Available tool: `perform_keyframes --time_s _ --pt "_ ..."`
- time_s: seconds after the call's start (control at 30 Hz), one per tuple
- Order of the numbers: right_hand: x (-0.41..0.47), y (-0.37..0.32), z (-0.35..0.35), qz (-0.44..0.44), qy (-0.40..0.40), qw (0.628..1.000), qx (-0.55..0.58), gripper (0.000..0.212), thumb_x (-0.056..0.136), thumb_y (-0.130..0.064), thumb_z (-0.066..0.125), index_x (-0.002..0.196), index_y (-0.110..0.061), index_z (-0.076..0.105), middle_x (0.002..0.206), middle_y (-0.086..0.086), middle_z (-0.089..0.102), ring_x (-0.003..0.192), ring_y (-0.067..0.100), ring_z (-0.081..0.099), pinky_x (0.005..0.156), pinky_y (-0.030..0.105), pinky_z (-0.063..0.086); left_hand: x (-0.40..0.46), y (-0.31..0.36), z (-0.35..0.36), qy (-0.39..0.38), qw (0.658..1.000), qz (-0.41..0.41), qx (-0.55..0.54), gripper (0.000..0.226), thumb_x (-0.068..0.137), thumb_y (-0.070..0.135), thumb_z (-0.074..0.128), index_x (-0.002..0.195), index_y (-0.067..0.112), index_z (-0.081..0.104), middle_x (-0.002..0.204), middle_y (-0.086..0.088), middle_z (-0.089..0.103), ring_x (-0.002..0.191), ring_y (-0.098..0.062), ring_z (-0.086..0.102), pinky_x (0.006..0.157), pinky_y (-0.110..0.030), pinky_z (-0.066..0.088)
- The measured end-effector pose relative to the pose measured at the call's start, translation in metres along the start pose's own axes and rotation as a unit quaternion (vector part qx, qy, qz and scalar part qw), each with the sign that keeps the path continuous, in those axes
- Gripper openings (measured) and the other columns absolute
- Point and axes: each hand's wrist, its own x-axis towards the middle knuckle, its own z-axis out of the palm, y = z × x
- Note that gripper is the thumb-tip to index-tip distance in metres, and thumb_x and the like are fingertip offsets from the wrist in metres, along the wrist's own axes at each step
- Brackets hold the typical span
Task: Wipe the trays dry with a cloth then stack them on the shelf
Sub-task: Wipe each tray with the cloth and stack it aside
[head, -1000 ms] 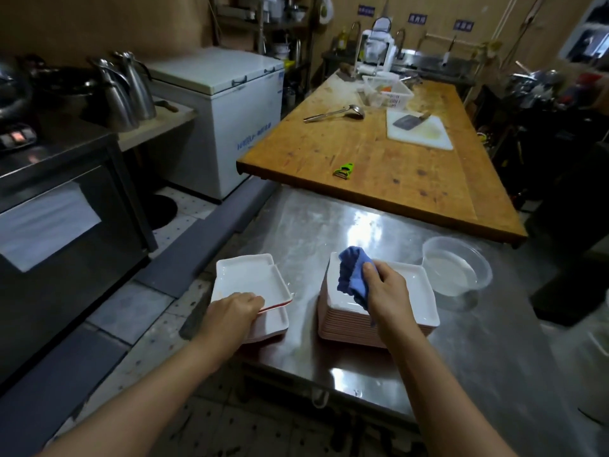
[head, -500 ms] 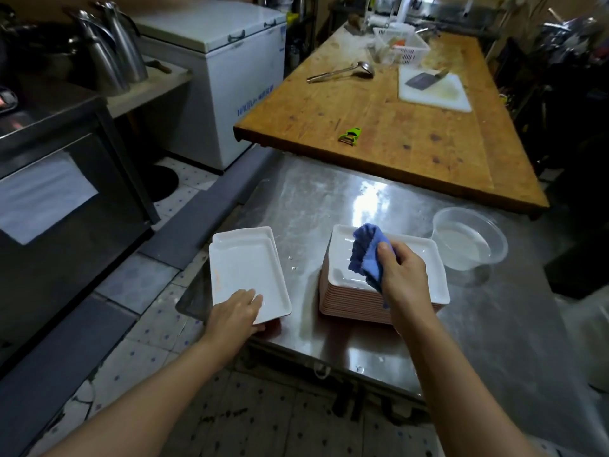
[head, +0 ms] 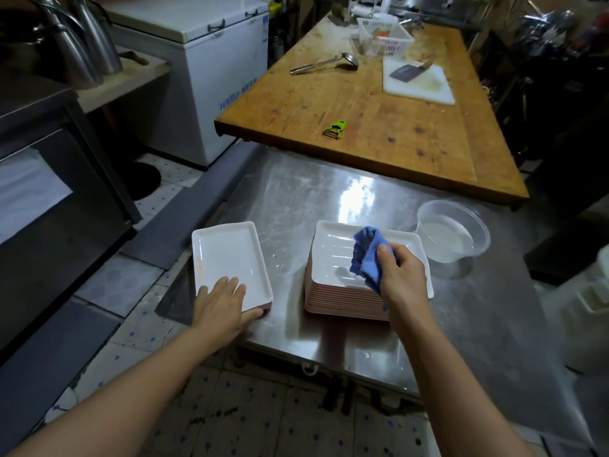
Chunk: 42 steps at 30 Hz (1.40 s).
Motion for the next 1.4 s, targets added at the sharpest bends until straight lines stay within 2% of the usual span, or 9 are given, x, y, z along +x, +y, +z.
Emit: perform_keyframes --time_s 0.1,0.23,0.4,0.5,0.57,0.73,0.93,1.07,1.4 --pt "0.004 0.001 -0.001 -0.019 -0.003 1.0 -0.017 0.016 0.097 -0.025 0.045 0.097 -0.019 0.06 0.083 -0.002 0.065 0.065 0.003 0.059 0.045 0.012 0.042 0.009 0.022 -0.023 0.049 0.991 -0.014 -0.123 0.057 0.094 0.056 0.033 0.136 0.018 0.042 0.146 0.0 0.038 0.135 -0.019 0.03 0.105 -0.04 0.026" --pt "0.012 0.008 0.01 -0.061 -0.022 0.994 -0.084 0.019 0.095 -0.026 0.048 0.113 -0.019 0.053 0.109 -0.001 0.061 0.097 0.016 0.059 0.086 0.032 0.049 0.027 0.057 -0.059 0.083 0.925 -0.026 -0.37 0.045 0.094 0.043 0.046 0.131 0.018 0.051 0.132 -0.001 0.056 0.119 -0.02 0.052 0.095 -0.032 0.04" --pt "0.021 0.02 0.033 -0.114 -0.067 0.971 -0.199 0.025 0.093 -0.022 0.053 0.115 -0.013 0.048 0.116 0.004 0.051 0.107 0.021 0.05 0.09 0.03 0.04 0.041 0.083 -0.077 0.017 0.854 -0.049 -0.517 0.038 0.092 0.022 0.052 0.13 0.019 0.053 0.113 -0.004 0.065 0.102 -0.02 0.06 0.088 -0.029 0.044" --pt "0.021 0.031 0.037 -0.185 -0.07 0.896 -0.399 0.027 0.091 -0.025 0.053 0.112 -0.011 0.061 0.13 0.008 0.046 0.122 0.028 0.037 0.098 0.032 0.026 0.047 0.089 -0.077 -0.019 0.825 -0.057 -0.562 0.043 0.086 0.009 0.051 0.127 0.023 0.056 0.087 -0.002 0.064 0.085 -0.021 0.059 0.077 -0.033 0.049" --pt "0.019 0.032 0.037 -0.223 -0.067 0.861 -0.451 0.024 0.09 -0.024 0.051 0.101 -0.012 0.069 0.128 0.009 0.046 0.117 0.031 0.037 0.09 0.033 0.028 0.051 0.09 -0.078 -0.025 0.817 -0.058 -0.573 0.053 0.08 0.001 0.053 0.128 0.024 0.055 0.076 0.001 0.056 0.075 -0.018 0.053 0.067 -0.03 0.046" --pt "0.03 0.028 0.044 -0.194 -0.148 0.882 -0.404 0.023 0.088 -0.008 0.049 0.098 -0.006 0.07 0.111 0.013 0.049 0.105 0.029 0.042 0.083 0.029 0.037 0.056 0.091 -0.08 -0.019 0.822 -0.049 -0.566 0.063 0.076 -0.004 0.058 0.13 0.028 0.052 0.079 0.005 0.053 0.076 -0.019 0.054 0.067 -0.033 0.049" --pt "0.058 0.025 0.066 -0.219 -0.116 0.851 -0.462 0.027 0.085 -0.009 0.052 0.11 -0.01 0.059 0.122 0.008 0.044 0.107 0.026 0.04 0.081 0.031 0.038 0.055 0.092 -0.078 0.025 0.86 -0.04 -0.509 0.065 0.073 0.004 0.066 0.132 0.028 0.052 0.094 0.004 0.055 0.078 -0.015 0.054 0.067 -0.026 0.044" --pt "0.068 0.025 0.069 -0.237 -0.089 0.829 -0.498 0.024 0.087 -0.016 0.05 0.109 -0.011 0.057 0.122 0.009 0.045 0.104 0.028 0.044 0.071 0.03 0.029 0.055 0.095 -0.081 0.05 0.888 -0.043 -0.456 0.062 0.072 0.01 0.069 0.129 0.026 0.054 0.079 0.01 0.051 0.081 -0.017 0.053 0.073 -0.029 0.047" --pt "0.085 0.035 0.0 -0.163 -0.006 0.797 -0.582 0.031 0.087 -0.024 0.052 0.117 -0.017 0.055 0.127 0.005 0.044 0.109 0.028 0.042 0.075 0.031 0.024 0.05 0.098 -0.086 0.036 0.895 -0.065 -0.44 0.066 0.066 0.008 0.066 0.127 0.03 0.053 0.063 0.01 0.057 0.079 -0.02 0.061 0.072 -0.037 0.055"
